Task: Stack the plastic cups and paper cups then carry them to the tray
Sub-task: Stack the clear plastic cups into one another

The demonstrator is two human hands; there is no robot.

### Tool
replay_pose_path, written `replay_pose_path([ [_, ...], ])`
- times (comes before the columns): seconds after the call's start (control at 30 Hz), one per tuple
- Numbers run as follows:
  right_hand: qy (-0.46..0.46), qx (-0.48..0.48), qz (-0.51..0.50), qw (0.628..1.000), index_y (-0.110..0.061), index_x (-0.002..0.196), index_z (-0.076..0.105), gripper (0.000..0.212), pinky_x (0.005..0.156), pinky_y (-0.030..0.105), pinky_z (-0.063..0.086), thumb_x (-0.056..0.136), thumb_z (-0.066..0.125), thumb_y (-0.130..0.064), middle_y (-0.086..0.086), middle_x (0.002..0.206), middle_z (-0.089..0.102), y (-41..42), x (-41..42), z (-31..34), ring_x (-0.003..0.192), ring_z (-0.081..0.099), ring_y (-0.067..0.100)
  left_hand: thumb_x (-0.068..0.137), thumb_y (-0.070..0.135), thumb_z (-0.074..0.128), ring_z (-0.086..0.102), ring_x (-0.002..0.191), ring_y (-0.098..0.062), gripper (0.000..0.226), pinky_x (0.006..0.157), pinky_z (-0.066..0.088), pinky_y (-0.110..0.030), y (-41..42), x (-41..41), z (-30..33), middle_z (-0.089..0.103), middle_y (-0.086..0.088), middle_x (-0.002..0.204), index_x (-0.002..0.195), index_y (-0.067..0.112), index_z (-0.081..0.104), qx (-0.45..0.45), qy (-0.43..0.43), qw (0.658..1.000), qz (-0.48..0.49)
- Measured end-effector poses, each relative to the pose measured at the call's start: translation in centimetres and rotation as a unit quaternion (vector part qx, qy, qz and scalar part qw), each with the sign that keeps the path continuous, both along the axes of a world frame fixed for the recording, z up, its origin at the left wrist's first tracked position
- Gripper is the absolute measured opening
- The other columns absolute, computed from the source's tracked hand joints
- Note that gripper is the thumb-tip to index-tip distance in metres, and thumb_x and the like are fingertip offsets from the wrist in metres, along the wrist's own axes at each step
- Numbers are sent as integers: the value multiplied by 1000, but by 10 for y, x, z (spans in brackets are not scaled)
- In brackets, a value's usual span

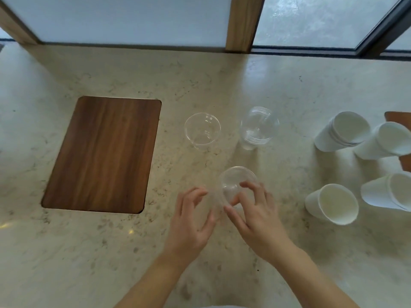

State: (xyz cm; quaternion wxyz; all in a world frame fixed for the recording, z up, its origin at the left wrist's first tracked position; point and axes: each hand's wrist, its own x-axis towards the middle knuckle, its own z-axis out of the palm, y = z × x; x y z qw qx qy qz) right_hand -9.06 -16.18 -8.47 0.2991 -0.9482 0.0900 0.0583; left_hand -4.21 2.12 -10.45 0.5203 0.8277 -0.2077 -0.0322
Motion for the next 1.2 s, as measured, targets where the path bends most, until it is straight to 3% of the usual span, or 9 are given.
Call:
replay_pose_path([
  [0.13,49,-35,20,998,-25,110,54,54,100,43,36,88,36,-71,-2,140,35,5,-6,-23,128,33,28,87,26,77,49,115,2,50,97,49,-33,3,60,11,53,-1,127,128,9,55,77,-16,994,75],
  [0.23,59,-32,5,998,-20,129,57,48,102,35,34,95,47,-52,2,140,38,6,-13,-31,122,41,29,77,47,83,36,135,-12,84,110,34,-34,-16,124,19,42,-7,151,144,18,43,148,-18,987,64],
  [0.37,-35,33,-64,997,-15,95,71,21,87,31,44,84,73,-33,5,122,57,2,-27,-23,106,53,31,66,59,85,24,148,-34,117,116,24,-54,-51,175,9,30,-5,162,157,26,19,251,58,966,19],
  [0.53,-135,46,-120,982,-30,86,68,15,88,13,34,77,78,-35,-10,124,48,-8,-34,-13,111,46,11,68,41,90,57,118,-24,99,94,46,-35,-45,144,-14,55,-4,130,146,15,35,172,97,980,35],
  [0.7,-129,-4,-71,989,-19,84,71,24,82,34,47,67,86,-13,2,124,57,-4,-18,-10,106,54,27,68,43,90,61,113,-12,96,94,53,-45,-2,68,5,56,9,130,144,23,36,52,131,986,93],
  [0.87,-137,3,-27,990,-13,111,68,42,82,43,53,72,83,-16,1,132,50,5,0,-9,109,54,34,71,61,81,58,123,-18,100,88,48,-24,2,22,58,54,13,136,151,28,30,-33,73,995,64],
  [1.03,-221,90,-33,970,-17,134,37,76,82,33,54,73,81,-2,12,142,36,1,5,-13,120,54,25,68,50,82,50,123,-8,98,98,41,-21,-19,27,61,50,17,132,148,32,28,52,59,997,5],
  [1.1,-237,116,-70,962,-19,138,32,82,76,33,53,74,74,11,14,145,31,-10,2,-15,117,58,22,69,48,82,41,119,1,98,104,42,-33,-22,30,50,46,19,132,148,34,26,113,63,991,-16],
  [1.2,-233,105,-120,959,-22,141,32,82,80,28,51,75,68,12,4,144,29,-34,14,-12,113,59,20,72,60,78,36,130,-7,102,113,37,-47,-25,30,32,34,16,145,153,32,22,140,88,985,-38],
])
